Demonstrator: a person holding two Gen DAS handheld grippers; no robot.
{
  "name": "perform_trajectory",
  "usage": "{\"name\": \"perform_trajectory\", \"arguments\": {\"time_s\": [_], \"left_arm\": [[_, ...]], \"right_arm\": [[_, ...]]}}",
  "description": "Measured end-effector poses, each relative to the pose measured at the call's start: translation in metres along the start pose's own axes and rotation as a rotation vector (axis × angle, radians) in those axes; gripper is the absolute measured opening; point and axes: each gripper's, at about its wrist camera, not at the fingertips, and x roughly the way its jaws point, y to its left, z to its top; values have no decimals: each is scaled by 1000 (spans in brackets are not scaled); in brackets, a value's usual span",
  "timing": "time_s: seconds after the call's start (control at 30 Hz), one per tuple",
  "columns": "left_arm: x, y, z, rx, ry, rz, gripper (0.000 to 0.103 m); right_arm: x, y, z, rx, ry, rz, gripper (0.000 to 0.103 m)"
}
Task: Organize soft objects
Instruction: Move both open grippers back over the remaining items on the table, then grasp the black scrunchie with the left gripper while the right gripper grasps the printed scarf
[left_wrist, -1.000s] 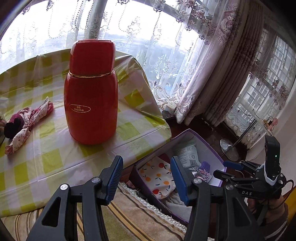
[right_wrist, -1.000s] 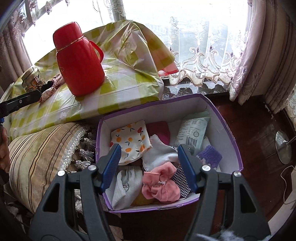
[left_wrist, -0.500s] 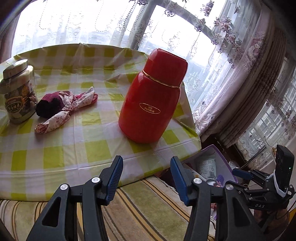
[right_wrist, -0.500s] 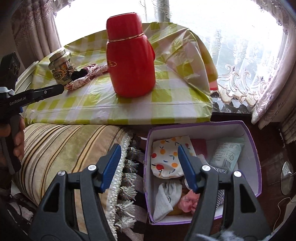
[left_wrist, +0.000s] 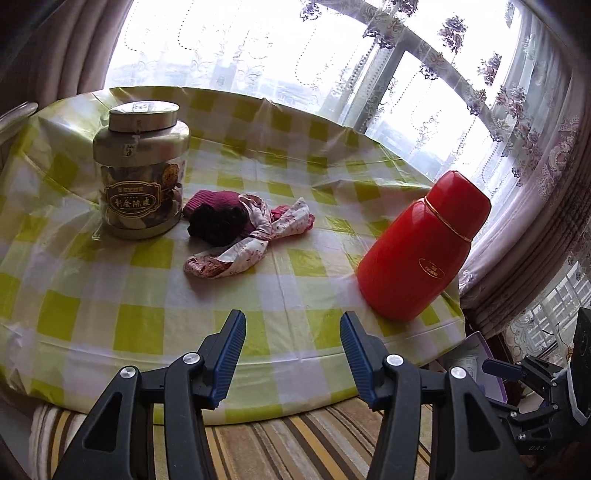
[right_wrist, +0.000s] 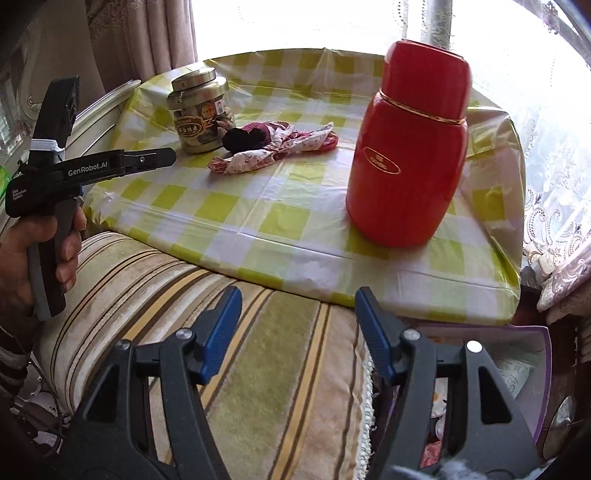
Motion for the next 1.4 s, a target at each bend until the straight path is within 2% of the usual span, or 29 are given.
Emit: {"name": "perform_trajectory", "arguments": {"time_s": [0.23,0.43,0.63,0.67,0.7,0.77,1.07,1.23,1.33,1.4], "left_arm": [[9,31,25,-3,-14,37,54],[30,39,51,26,-6,47,54],[74,43,76,54,30,86,54],[81,44,79,59,32,93,56],[89,45,82,65,33,101,64],[104,48,86,71,44,121,72],[173,64,92,52,127,172,72],[194,70,91,50,145,203,72],[203,73,90,58,153,199,67],[204,74,88,64,148,202,51]], "right_arm": [[27,28,35,-21,-10,37,67],[49,42,60,-24,-19,48,67],[76,43,79,-11,-15,63,67],[81,43,82,-11,-15,63,67],[86,43,86,-11,-13,62,67],[96,44,93,-9,-11,61,67],[144,36,124,12,-15,44,67],[167,22,134,63,-5,26,67],[174,18,141,87,-15,14,67],[181,16,146,102,-13,13,67]]}}
